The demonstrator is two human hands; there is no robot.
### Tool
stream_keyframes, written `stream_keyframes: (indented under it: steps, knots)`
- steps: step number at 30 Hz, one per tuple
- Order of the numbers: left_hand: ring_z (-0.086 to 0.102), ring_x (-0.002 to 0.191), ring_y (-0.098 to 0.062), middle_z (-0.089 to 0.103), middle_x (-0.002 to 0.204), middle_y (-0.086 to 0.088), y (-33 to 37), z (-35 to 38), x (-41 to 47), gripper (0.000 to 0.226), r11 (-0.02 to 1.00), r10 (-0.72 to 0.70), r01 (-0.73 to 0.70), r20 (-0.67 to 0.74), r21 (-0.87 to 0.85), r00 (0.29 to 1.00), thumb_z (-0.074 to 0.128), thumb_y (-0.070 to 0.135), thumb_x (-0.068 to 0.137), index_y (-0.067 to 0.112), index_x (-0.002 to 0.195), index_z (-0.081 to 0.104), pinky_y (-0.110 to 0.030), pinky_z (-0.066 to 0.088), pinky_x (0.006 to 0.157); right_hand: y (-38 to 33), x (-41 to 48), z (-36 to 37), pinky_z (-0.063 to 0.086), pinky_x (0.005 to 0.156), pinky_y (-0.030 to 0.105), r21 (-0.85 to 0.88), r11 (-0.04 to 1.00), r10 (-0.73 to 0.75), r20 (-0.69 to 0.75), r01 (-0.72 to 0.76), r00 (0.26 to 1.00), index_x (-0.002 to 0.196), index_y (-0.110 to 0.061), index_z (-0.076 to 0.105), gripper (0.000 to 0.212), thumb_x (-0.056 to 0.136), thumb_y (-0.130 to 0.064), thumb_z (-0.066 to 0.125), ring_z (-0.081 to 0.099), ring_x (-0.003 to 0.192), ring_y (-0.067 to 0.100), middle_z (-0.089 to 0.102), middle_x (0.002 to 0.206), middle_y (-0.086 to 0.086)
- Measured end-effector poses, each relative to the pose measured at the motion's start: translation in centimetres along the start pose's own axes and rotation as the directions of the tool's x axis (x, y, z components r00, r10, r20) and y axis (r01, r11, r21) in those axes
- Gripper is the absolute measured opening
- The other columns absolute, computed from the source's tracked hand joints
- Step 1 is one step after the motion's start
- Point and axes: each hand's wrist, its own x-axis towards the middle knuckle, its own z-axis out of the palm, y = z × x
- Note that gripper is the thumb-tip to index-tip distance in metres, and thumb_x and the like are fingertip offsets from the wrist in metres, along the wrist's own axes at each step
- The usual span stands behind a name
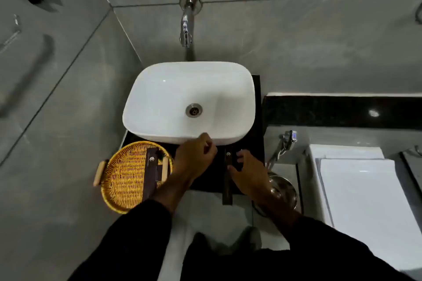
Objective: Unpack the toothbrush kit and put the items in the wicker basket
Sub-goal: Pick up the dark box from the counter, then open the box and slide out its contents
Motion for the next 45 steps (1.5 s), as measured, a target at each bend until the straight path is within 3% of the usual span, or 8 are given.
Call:
stream_keyframes:
  steps: [4, 7, 19, 24, 27, 31, 35, 45]
  knots:
    - [0.072, 0.087, -0.023, 0.076, 0.092, 0.0, 0.2, 4.5, -2.3, 0.03, 0.962, -0.255, 0.272, 0.386, 0.011, 0.886, 0.054, 0.047, 0.086, 0.023, 0.095, 0.07, -0.035, 0.059, 0.078, 1.8, -0.4, 0.7, 0.059, 0.088, 0.045, -0.07, 0.989, 0.139, 0.164, -0.129, 0.977, 0.121, -0.026, 0.051, 0.052, 0.081, -0.049, 0.074, 0.07, 0.102, 0.024, 0.069, 0.111, -0.001]
    - [0.074, 0.072, -0.014, 0.077, 0.092, 0.001, 0.1, 7.1, -3.7, 0.026, 0.896, -0.327, 0.427, 0.468, -0.121, 0.821, 0.058, 0.042, 0.091, 0.023, 0.102, 0.072, -0.028, 0.062, 0.065, 1.8, -0.7, 1.6, 0.058, 0.085, 0.044, -0.096, 0.987, 0.146, 0.172, -0.131, 0.974, 0.113, -0.024, 0.047, 0.05, 0.08, -0.052, 0.071, 0.07, 0.102, 0.029, 0.068, 0.111, 0.003]
    - [0.069, 0.082, -0.007, 0.066, 0.08, 0.018, -2.1, 10.4, -7.4, 0.013, 0.777, -0.425, 0.507, 0.285, -0.372, 0.859, 0.055, 0.035, 0.096, 0.026, 0.098, 0.064, -0.019, 0.053, 0.064, 1.7, -2.3, 5.3, 0.057, 0.084, 0.04, -0.187, 0.975, 0.159, 0.226, -0.118, 0.961, 0.129, -0.014, 0.043, 0.066, 0.081, -0.032, 0.084, 0.07, 0.113, 0.034, 0.067, 0.127, 0.011]
    - [0.064, 0.112, -0.023, 0.06, 0.129, 0.0, -3.4, 8.6, -6.5, 0.049, 0.516, -0.518, 0.586, 0.318, -0.624, 0.794, 0.054, 0.047, 0.096, 0.021, 0.138, 0.046, -0.048, 0.056, 0.095, 1.8, -5.4, 3.7, 0.062, 0.085, 0.041, -0.242, 0.969, 0.12, 0.294, -0.048, 0.948, 0.122, -0.018, 0.046, 0.065, 0.074, -0.036, 0.085, 0.071, 0.105, 0.027, 0.067, 0.121, 0.005]
    - [0.066, 0.108, -0.023, 0.065, 0.128, -0.009, -3.8, 7.5, -5.4, 0.04, 0.431, -0.408, 0.582, 0.426, -0.69, 0.807, 0.047, 0.044, 0.101, 0.02, 0.132, 0.054, -0.047, 0.055, 0.096, 2.4, -8.0, 2.6, 0.062, 0.08, 0.04, -0.32, 0.947, 0.076, 0.294, 0.023, 0.953, 0.12, -0.024, 0.044, 0.061, 0.073, -0.041, 0.078, 0.07, 0.095, 0.021, 0.064, 0.116, -0.002]
    - [0.072, 0.076, -0.012, 0.078, 0.089, -0.001, -3.9, 7.1, -5.4, 0.037, 0.425, -0.194, 0.545, 0.516, -0.722, 0.834, 0.043, 0.041, 0.104, 0.015, 0.112, 0.068, -0.025, 0.06, 0.064, 2.8, -10.7, 2.0, 0.054, 0.067, 0.032, -0.41, 0.911, 0.076, 0.25, 0.034, 0.965, 0.117, -0.029, 0.039, 0.055, 0.077, -0.048, 0.071, 0.062, 0.084, 0.016, 0.062, 0.114, -0.006]
    - [0.075, 0.071, -0.007, 0.079, 0.087, 0.002, -4.1, 7.1, -6.4, 0.038, 0.282, -0.128, 0.625, 0.617, -0.728, 0.777, 0.039, 0.039, 0.105, 0.016, 0.1, 0.068, -0.019, 0.056, 0.053, 3.1, -12.7, 1.5, 0.045, 0.064, 0.034, -0.495, 0.869, 0.056, 0.094, -0.002, 0.994, 0.114, -0.03, 0.04, 0.049, 0.078, -0.053, 0.064, 0.064, 0.096, 0.023, 0.062, 0.115, -0.004]
    - [0.077, 0.094, -0.023, 0.08, 0.105, -0.001, -6.3, 7.1, -7.4, 0.035, 0.213, 0.042, 0.604, 0.625, -0.768, 0.779, 0.054, 0.048, 0.096, 0.016, 0.11, 0.059, -0.036, 0.062, 0.065, 1.7, -16.7, 0.4, 0.05, 0.068, 0.033, -0.487, 0.858, 0.125, -0.113, -0.165, 0.986, 0.118, -0.034, 0.054, 0.049, 0.076, -0.053, 0.071, 0.059, 0.107, 0.022, 0.067, 0.117, -0.007]
